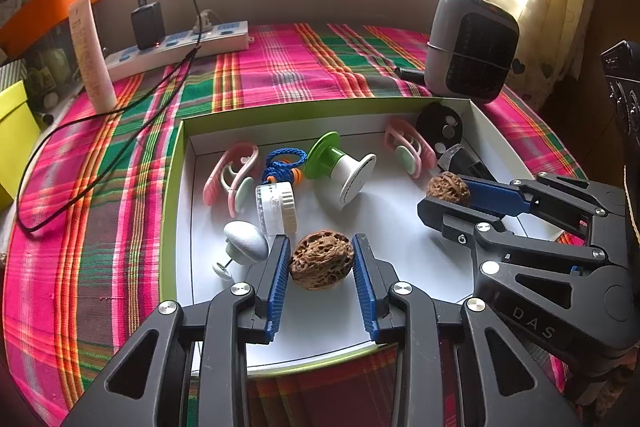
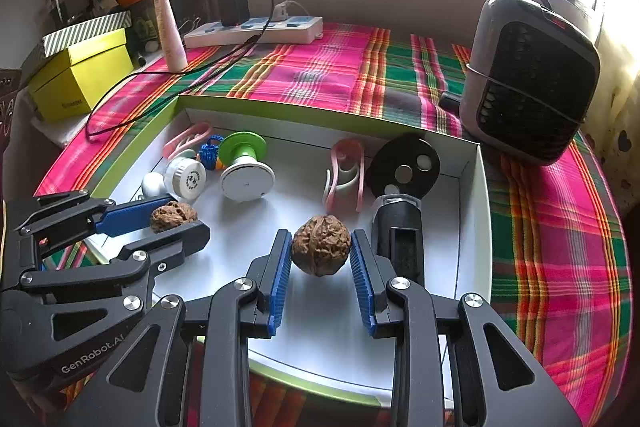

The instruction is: Organize objects

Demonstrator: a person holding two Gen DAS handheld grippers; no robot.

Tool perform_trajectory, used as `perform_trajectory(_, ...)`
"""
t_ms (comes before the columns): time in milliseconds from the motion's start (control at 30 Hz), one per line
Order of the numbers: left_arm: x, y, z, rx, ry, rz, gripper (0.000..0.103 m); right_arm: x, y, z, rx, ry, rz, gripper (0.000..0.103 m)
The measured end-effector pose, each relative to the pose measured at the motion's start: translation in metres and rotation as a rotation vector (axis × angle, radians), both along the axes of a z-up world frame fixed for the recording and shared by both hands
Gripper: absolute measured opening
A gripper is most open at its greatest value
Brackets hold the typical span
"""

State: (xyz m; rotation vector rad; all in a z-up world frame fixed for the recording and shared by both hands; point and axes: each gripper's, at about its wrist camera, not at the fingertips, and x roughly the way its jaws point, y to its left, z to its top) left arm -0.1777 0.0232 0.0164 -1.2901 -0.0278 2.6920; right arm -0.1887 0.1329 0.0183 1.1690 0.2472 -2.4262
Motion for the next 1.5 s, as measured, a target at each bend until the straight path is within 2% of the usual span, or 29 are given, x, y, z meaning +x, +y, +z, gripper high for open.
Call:
perform_trajectory(300, 0.000, 0.000, 0.000, 0.001, 0.001, -0.001, 0.032, 0.002, 0.001, 0.003, -0.012, 0.004, -0.005, 0.031)
perform_trajectory(633, 0.006, 0.001, 0.003, -0.003, 0.014, 0.008, 0.044, 0.008, 0.005, 0.009, -0.022, 0.014, -0.027, 0.032)
perform_trajectory(767, 0.012, 0.000, 0.006, -0.029, 0.029, 0.031, 0.046, 0.013, 0.007, 0.012, -0.041, 0.017, -0.031, 0.044)
perform_trajectory(1500, 0.064, -0.001, 0.028, -0.032, 0.087, 0.091, 0.047, 0.067, 0.020, 0.027, -0.077, 0.070, -0.079, 0.044)
